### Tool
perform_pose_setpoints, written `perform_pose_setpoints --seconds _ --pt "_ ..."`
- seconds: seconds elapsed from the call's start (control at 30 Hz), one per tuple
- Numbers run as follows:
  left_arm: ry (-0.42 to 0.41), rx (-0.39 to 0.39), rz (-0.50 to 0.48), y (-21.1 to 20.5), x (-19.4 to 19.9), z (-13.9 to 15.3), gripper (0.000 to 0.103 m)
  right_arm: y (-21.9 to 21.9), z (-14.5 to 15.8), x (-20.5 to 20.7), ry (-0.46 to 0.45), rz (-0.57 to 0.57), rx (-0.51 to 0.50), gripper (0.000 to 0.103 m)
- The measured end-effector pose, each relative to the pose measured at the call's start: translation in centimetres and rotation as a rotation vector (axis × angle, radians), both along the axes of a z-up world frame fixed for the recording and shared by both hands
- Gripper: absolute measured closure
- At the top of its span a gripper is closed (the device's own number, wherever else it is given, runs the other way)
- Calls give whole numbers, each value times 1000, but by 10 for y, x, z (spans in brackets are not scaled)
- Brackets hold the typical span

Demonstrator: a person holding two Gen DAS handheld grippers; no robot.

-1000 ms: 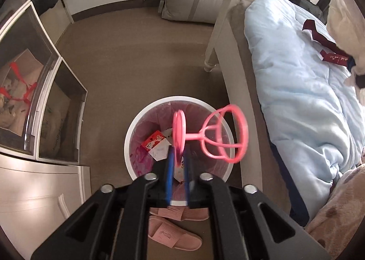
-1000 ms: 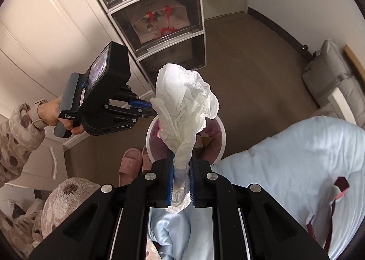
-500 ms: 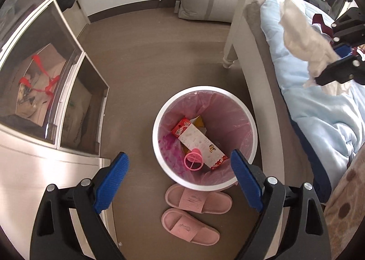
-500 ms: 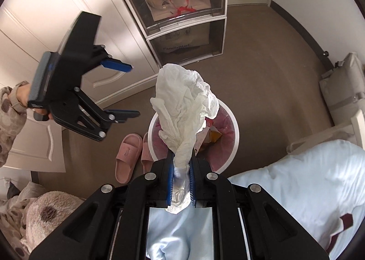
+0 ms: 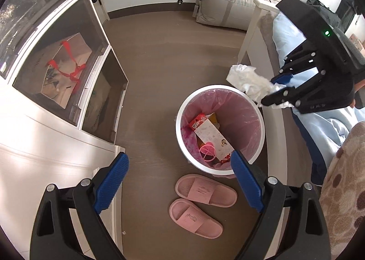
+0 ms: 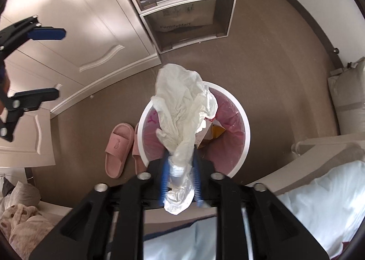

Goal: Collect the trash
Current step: 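Move both tools back over the bed toward the cup and zip bag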

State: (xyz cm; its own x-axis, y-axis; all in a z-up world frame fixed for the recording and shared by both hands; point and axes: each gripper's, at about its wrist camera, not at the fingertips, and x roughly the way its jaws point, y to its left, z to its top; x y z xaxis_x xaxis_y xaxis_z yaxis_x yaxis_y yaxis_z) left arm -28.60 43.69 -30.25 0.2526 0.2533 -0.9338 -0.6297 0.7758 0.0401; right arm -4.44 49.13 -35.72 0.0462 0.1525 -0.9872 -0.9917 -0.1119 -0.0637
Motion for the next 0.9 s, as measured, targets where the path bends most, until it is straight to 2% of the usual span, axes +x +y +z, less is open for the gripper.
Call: perform_pose_setpoints --seconds 0.03,0.2,0.4,0.53,0.6,0.7,0.9 --pt "8 8 3 0 -1 1 14 -1 1 -2 -16 8 11 48" --pt "20 15 4 0 0 2 14 -6 13 -8 -88 54 49 38" --pt "15 34 -18 -8 7 10 14 -16 41 3 -142 -14 116 12" --pt "32 78 -17 -18 20 23 14 -29 65 13 -156 -64 173 11" --pt "9 101 -21 -25 26 35 14 -42 80 18 -161 -87 205 10" --pt "-7 128 -9 -35 37 52 8 -66 104 24 -165 -120 256 8" --pt "-76 182 -38 -66 61 89 7 -121 143 34 -142 -186 367 7"
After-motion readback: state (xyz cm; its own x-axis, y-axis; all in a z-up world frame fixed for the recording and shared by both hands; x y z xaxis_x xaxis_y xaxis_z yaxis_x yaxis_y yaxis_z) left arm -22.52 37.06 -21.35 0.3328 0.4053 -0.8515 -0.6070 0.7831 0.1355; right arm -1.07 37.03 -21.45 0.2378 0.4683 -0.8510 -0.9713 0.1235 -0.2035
